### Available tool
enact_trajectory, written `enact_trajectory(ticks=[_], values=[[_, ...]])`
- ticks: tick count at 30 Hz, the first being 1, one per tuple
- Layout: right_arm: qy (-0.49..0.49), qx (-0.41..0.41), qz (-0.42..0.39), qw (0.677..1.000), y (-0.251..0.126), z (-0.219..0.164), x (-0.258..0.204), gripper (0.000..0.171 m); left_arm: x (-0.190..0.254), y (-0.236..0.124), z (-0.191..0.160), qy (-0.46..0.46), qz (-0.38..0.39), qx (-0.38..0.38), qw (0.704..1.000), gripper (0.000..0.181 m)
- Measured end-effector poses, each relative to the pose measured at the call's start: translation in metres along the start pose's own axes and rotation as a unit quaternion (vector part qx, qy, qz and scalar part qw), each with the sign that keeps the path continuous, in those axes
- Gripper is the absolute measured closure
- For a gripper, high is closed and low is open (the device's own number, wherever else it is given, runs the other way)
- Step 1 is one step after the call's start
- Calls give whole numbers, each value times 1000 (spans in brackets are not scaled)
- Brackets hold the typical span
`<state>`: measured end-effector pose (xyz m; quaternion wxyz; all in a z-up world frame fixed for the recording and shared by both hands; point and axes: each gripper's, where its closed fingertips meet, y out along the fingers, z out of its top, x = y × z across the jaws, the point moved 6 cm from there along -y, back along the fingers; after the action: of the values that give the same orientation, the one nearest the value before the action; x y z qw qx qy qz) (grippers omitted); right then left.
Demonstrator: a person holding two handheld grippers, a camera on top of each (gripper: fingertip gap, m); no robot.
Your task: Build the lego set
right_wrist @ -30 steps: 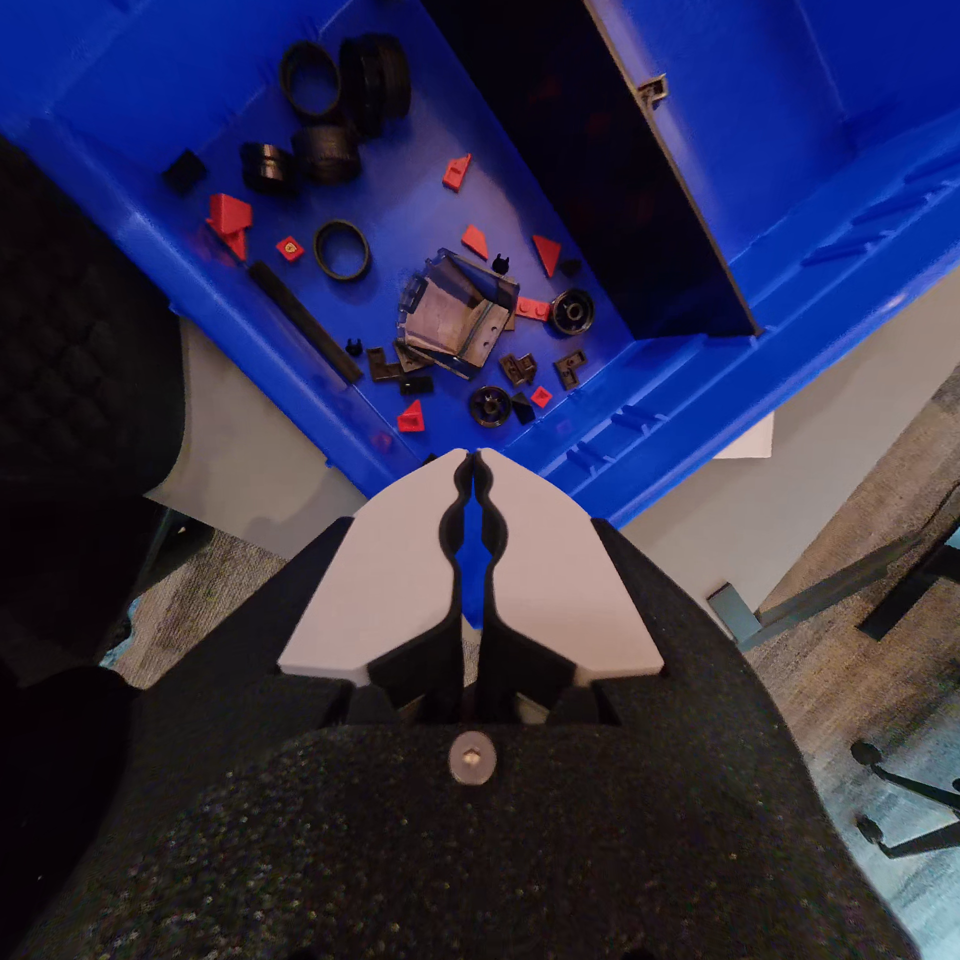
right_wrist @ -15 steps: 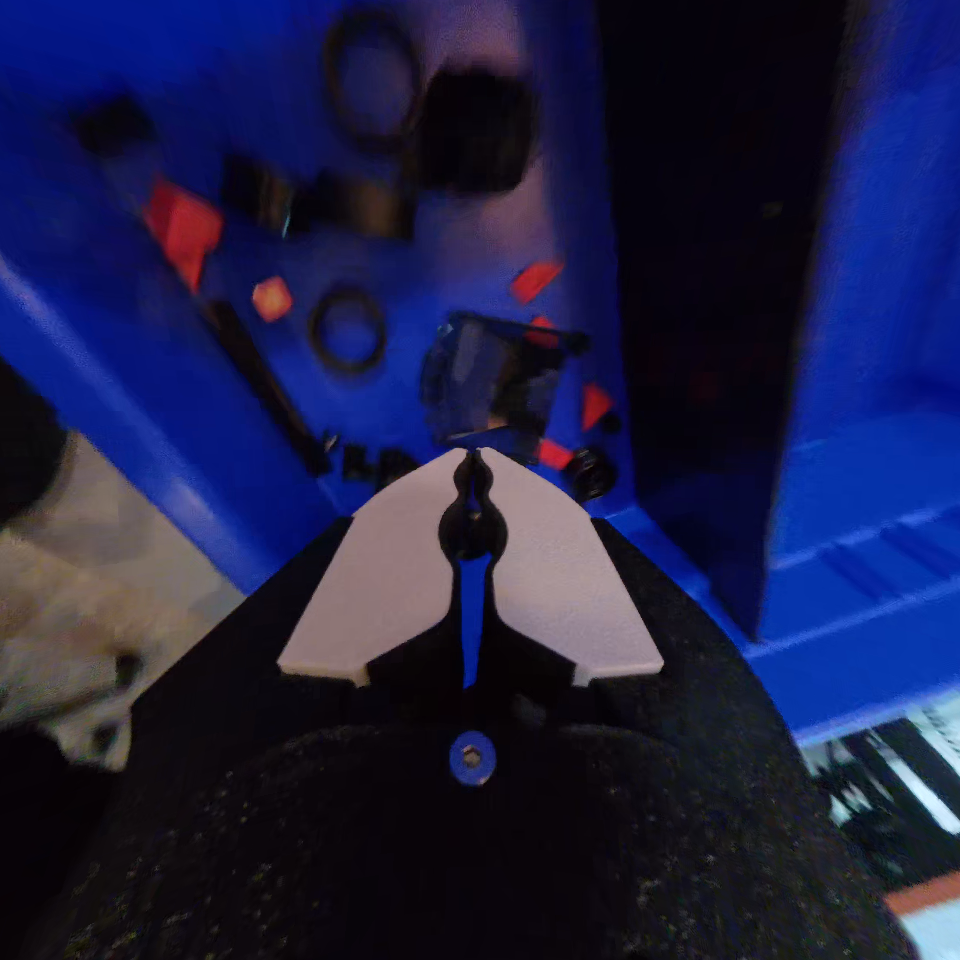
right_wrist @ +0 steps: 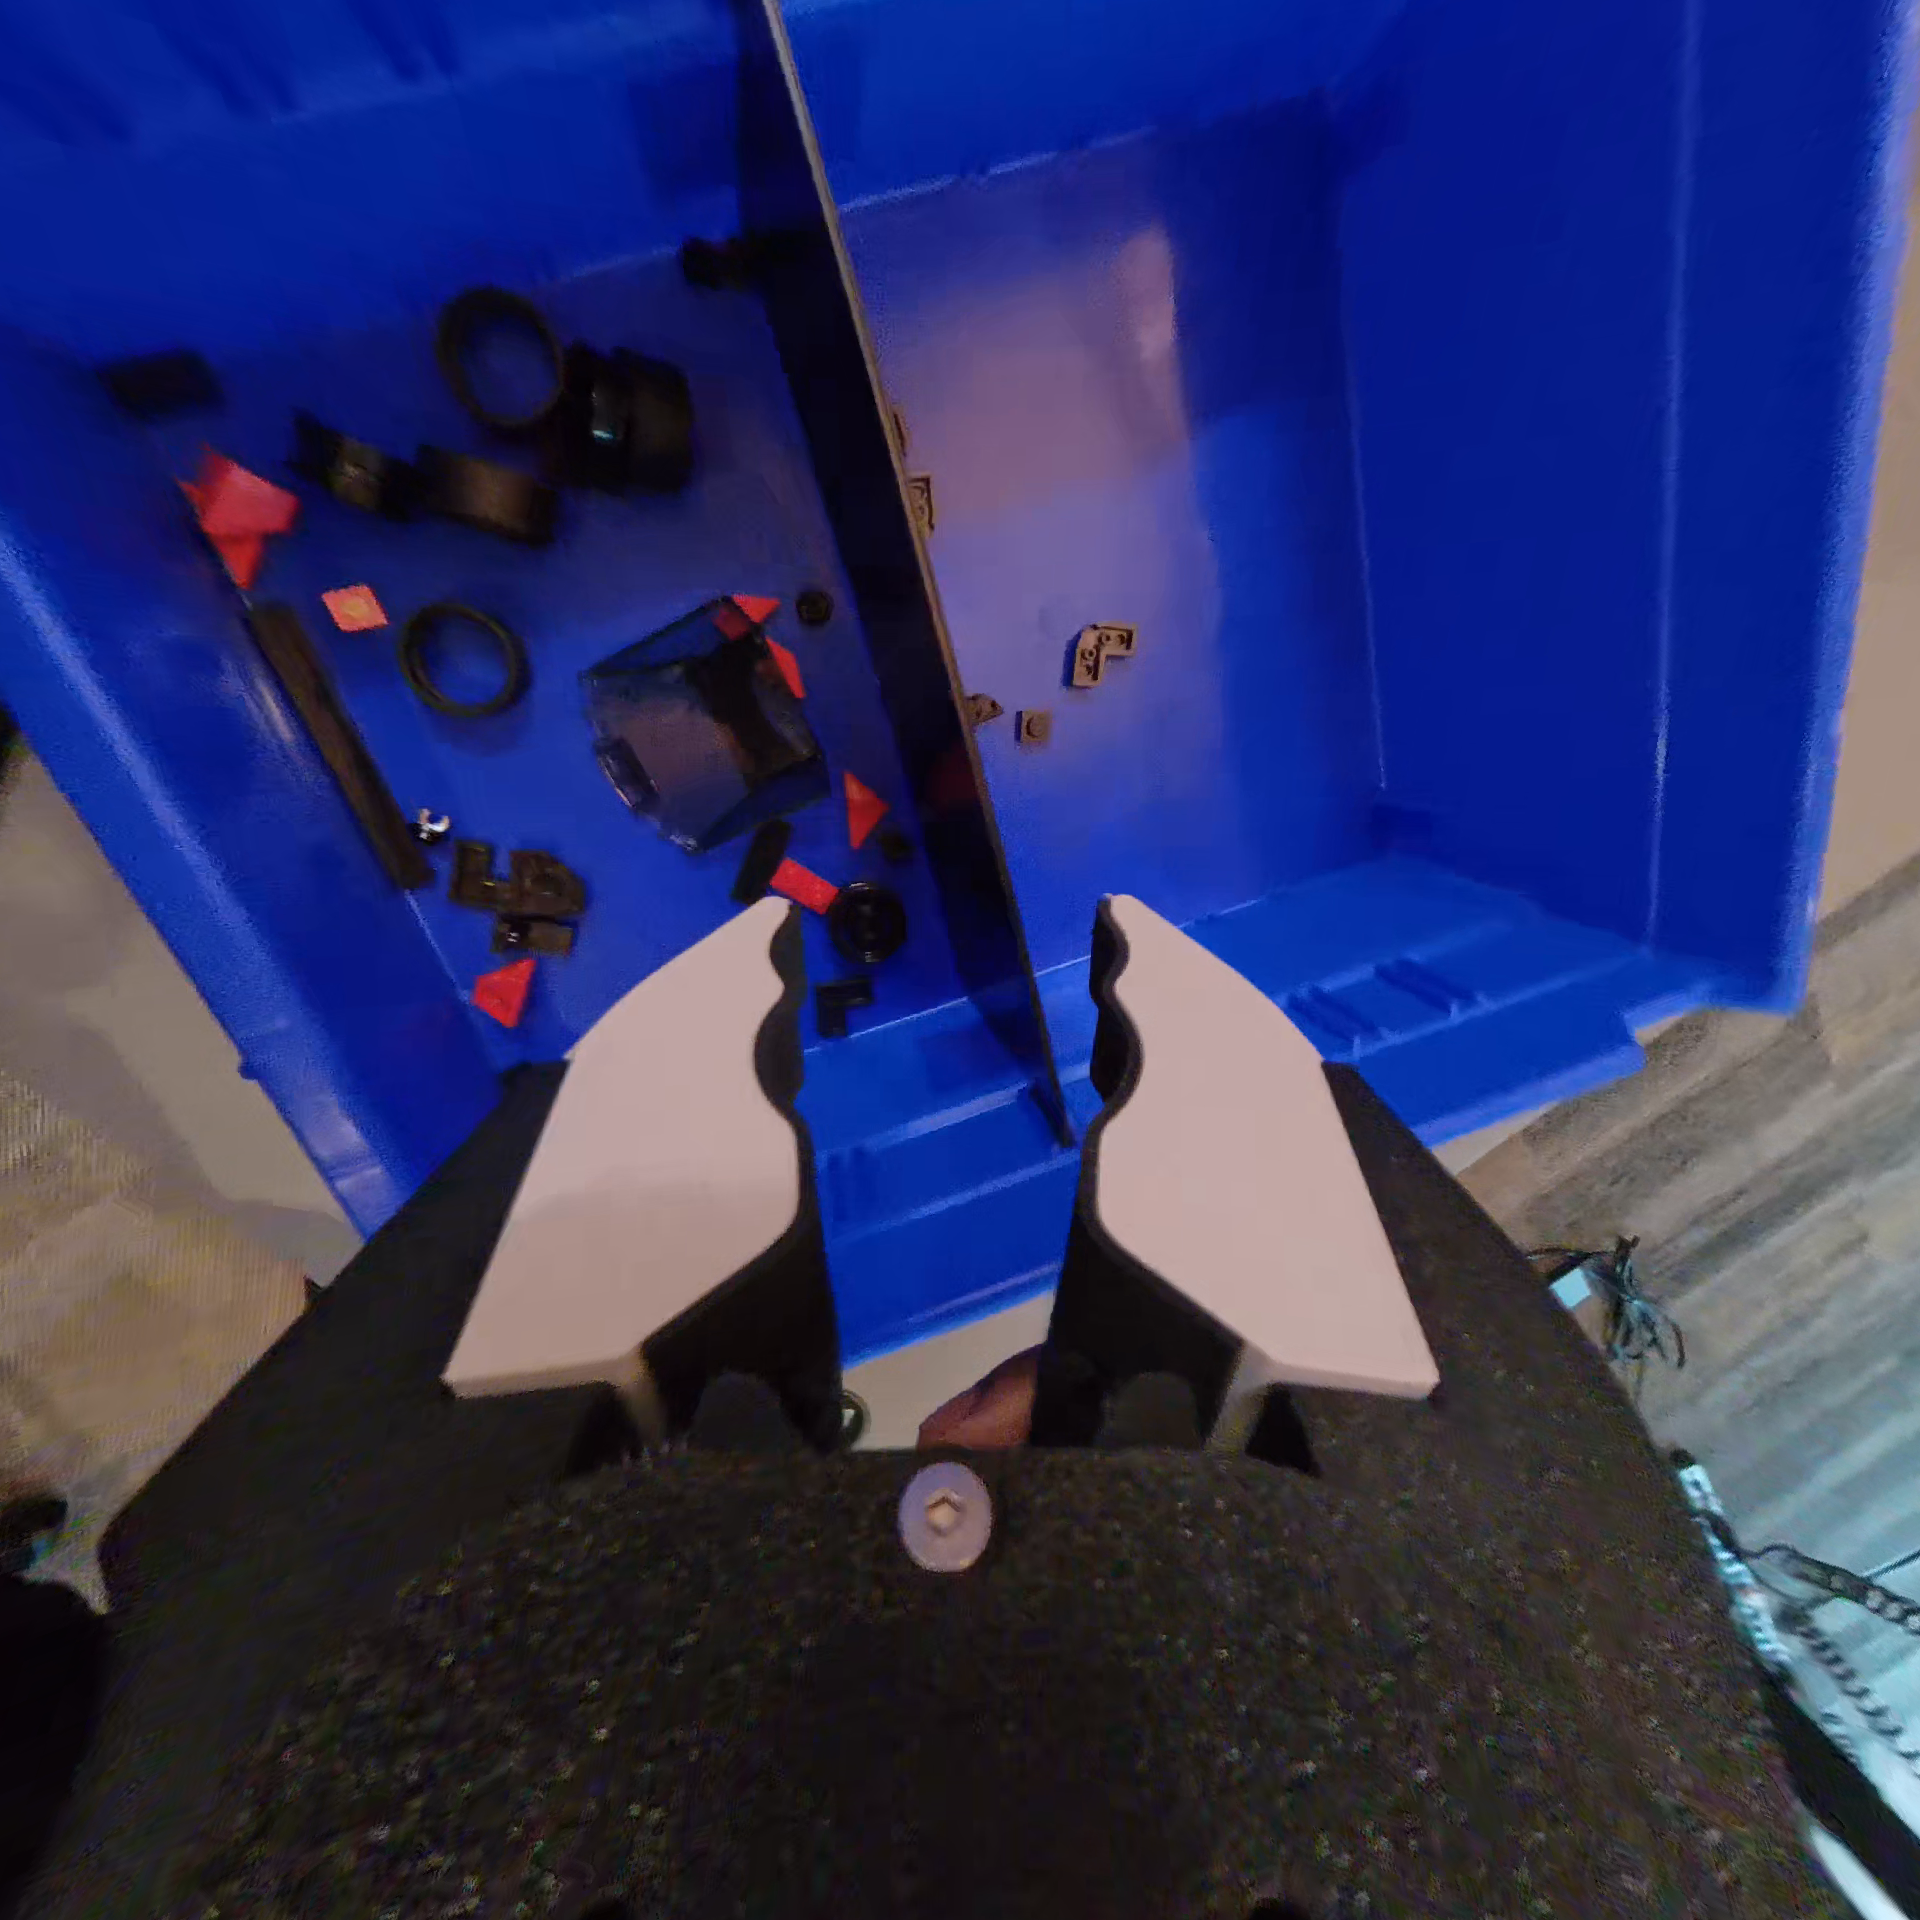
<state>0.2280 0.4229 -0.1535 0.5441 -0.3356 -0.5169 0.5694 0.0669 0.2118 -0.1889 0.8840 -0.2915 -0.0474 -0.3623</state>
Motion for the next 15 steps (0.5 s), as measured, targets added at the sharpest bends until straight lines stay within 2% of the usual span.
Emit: enact_trajectory(ticks=[5, 7, 9, 10, 15], values=[[-71, -55, 33, 995, 24, 11, 6, 119, 2, 0, -2, -1, -3, -2, 1000, 169], [-91, -75, 46, 992, 34, 15, 6, 126, 2, -1, -3, -1, -3, -4, 1000, 169], [-114, -111, 55, 986, 46, 14, 4, 140, 2, -2, -4, -3, -3, -3, 1000, 169], [-132, -127, 53, 982, 50, 13, 3, 160, 2, -2, -4, -4, -3, -2, 1000, 169], [-193, -98, -55, 975, 41, 14, -4, 160, -3, -8, -5, -8, 8, 7, 1000, 170]])
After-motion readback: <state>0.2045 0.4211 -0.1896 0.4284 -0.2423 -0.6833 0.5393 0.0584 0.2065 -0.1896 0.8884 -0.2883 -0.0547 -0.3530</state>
